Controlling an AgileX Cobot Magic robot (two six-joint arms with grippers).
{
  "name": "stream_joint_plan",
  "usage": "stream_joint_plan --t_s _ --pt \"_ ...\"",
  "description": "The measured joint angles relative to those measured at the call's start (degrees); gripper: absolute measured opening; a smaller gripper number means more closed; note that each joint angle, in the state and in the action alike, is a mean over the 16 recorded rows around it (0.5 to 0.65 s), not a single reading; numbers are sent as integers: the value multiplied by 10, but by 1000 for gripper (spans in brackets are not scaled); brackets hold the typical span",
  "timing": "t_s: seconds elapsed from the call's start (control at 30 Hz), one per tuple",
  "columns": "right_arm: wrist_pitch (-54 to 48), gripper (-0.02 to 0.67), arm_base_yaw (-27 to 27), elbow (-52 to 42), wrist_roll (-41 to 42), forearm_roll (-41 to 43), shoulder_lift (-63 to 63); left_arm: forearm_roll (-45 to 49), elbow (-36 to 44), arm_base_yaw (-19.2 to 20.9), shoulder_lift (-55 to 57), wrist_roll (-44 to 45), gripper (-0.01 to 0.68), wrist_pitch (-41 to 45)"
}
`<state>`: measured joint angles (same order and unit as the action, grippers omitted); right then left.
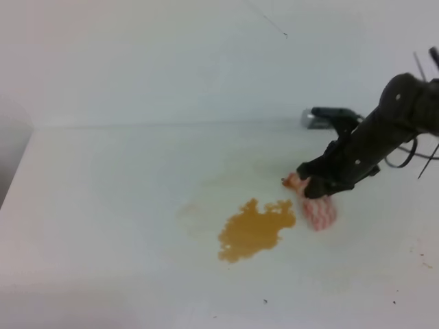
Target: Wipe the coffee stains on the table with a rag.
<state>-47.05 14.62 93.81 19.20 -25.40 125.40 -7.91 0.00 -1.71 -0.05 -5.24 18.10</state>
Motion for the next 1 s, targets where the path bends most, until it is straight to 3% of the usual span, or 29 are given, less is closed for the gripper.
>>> stream_joint_plan --t_s 0.67,1.0 --pt "26 48 138 16 7 -69 77 0 0 0 0 0 -3 0" --pt "41 47 164 21 -19 -51 64 0 0 0 0 0 -3 0"
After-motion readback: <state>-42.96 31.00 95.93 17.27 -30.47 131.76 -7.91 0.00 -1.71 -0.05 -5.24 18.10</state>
